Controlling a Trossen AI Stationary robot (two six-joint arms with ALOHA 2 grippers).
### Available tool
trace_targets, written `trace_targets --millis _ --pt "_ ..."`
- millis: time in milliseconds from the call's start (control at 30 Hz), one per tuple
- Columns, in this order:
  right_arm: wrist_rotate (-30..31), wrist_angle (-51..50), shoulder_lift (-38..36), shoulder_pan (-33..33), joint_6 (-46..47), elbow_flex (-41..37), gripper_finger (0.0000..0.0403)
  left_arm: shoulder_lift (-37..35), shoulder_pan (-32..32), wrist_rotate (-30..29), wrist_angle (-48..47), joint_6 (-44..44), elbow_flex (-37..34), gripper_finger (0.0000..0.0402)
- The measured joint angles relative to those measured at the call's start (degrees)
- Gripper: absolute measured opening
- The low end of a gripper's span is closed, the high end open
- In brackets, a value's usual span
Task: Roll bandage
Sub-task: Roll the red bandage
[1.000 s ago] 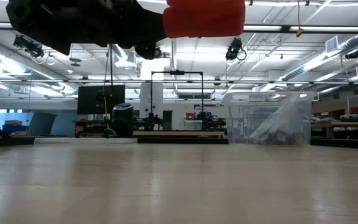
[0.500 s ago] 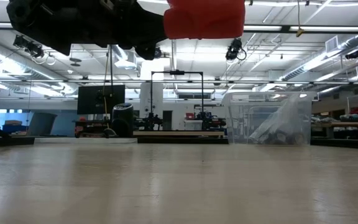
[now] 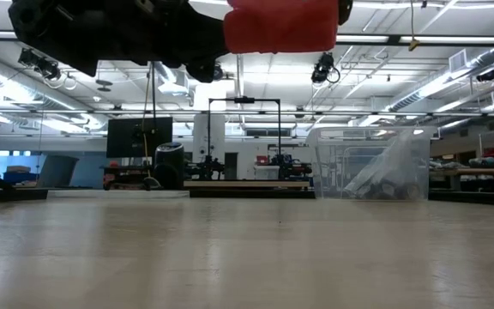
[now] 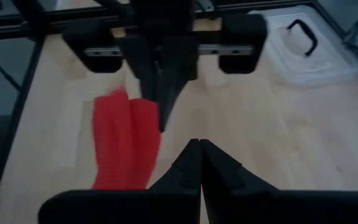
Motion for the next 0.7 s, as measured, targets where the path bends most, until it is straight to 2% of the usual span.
trace_targets --millis 233,367,567,700 --pt "1.12 0.33 -1.21 -0.13 -0.26 0.0 0.0 0.0 -0.02 -0.76 -1.77 0.2 0.0 0.0" --pt "-4.19 0.54 -1.29 -0.13 1.81 0.0 0.0007 0.0 -0.01 -1.09 -1.9 0.32 0.0 0.0" --pt "-8.6 4.35 -0.09 -0.98 2.97 0.0 0.0081 0.0 -0.02 -1.11 -1.79 1.51 0.0 0.0" --pt "-15.09 7.79 3.4 -3.37 2.9 0.02 0.0131 0.0 -0.02 -0.37 -1.6 1.51 0.0 0.0"
